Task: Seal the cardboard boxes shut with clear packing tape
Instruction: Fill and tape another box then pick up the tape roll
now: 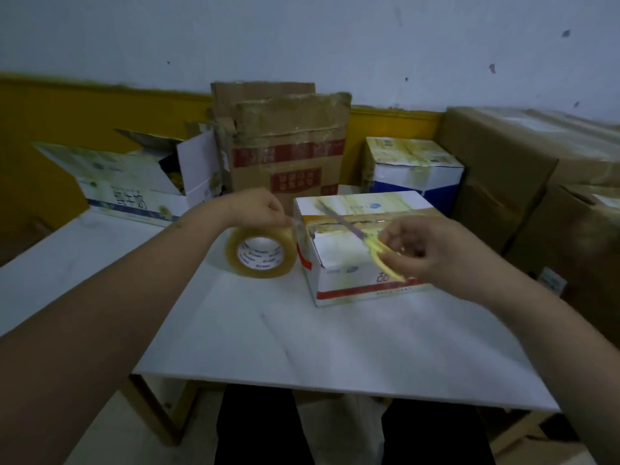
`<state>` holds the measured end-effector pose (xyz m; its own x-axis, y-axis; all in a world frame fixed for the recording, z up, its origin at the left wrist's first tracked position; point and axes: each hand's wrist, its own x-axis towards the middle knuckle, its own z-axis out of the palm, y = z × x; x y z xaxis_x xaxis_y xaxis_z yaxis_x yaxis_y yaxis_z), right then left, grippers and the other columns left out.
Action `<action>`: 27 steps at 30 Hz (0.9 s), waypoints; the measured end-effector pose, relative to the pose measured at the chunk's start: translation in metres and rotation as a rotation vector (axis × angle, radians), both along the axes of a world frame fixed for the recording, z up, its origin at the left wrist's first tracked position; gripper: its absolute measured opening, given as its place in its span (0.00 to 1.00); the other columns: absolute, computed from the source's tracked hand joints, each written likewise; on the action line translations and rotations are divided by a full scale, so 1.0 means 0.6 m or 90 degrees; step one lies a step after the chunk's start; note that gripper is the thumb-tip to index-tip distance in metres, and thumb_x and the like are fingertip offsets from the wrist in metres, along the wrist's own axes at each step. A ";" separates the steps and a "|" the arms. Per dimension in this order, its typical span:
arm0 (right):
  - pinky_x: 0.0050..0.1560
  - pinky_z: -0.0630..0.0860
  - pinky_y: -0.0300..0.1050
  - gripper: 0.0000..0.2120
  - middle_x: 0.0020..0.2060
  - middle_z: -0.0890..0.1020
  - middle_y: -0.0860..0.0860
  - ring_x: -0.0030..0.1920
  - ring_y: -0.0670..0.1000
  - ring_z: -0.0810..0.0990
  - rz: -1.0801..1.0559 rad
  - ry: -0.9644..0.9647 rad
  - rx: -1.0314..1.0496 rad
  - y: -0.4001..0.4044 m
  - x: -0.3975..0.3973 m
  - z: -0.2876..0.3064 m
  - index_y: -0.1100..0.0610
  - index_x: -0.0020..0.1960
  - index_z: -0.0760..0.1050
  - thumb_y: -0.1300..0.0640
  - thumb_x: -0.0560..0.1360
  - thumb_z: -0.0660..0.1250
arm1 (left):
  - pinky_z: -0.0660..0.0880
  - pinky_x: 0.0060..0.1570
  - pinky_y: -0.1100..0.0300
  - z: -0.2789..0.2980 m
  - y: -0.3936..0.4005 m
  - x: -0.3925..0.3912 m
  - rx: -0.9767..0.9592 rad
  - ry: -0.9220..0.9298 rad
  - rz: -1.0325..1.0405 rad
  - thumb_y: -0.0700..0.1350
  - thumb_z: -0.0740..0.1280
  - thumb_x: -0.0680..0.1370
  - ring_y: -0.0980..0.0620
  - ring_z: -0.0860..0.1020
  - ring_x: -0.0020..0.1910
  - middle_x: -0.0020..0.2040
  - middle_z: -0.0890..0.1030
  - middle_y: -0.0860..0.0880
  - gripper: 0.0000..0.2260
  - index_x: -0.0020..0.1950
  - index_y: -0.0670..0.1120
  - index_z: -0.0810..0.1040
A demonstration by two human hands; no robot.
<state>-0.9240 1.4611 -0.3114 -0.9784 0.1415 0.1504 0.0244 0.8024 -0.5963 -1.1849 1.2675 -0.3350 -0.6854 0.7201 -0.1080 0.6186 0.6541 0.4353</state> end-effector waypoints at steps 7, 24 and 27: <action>0.31 0.73 0.45 0.23 0.27 0.78 0.49 0.27 0.48 0.74 -0.095 0.045 -0.474 -0.110 -0.268 -0.048 0.57 0.43 0.84 0.37 0.75 0.68 | 0.79 0.46 0.66 0.022 0.025 -0.009 -0.088 -0.257 -0.061 0.46 0.68 0.81 0.60 0.83 0.49 0.52 0.84 0.54 0.05 0.55 0.54 0.81; 0.25 0.59 0.36 0.45 0.38 0.80 0.54 0.25 0.47 0.61 -0.009 -0.380 -0.416 -0.095 -0.147 0.019 0.65 0.57 0.79 0.24 0.69 0.53 | 0.76 0.64 0.47 -0.008 -0.037 -0.037 -0.145 -0.517 0.032 0.52 0.63 0.83 0.45 0.80 0.58 0.64 0.82 0.40 0.15 0.66 0.47 0.81; 0.25 0.56 0.36 0.49 0.40 0.78 0.55 0.26 0.46 0.60 0.014 -0.534 -0.337 -0.110 -0.113 0.010 0.68 0.59 0.79 0.24 0.67 0.54 | 0.74 0.68 0.46 -0.018 -0.038 -0.039 -0.136 -0.494 0.053 0.54 0.67 0.81 0.45 0.81 0.60 0.65 0.81 0.41 0.18 0.66 0.46 0.81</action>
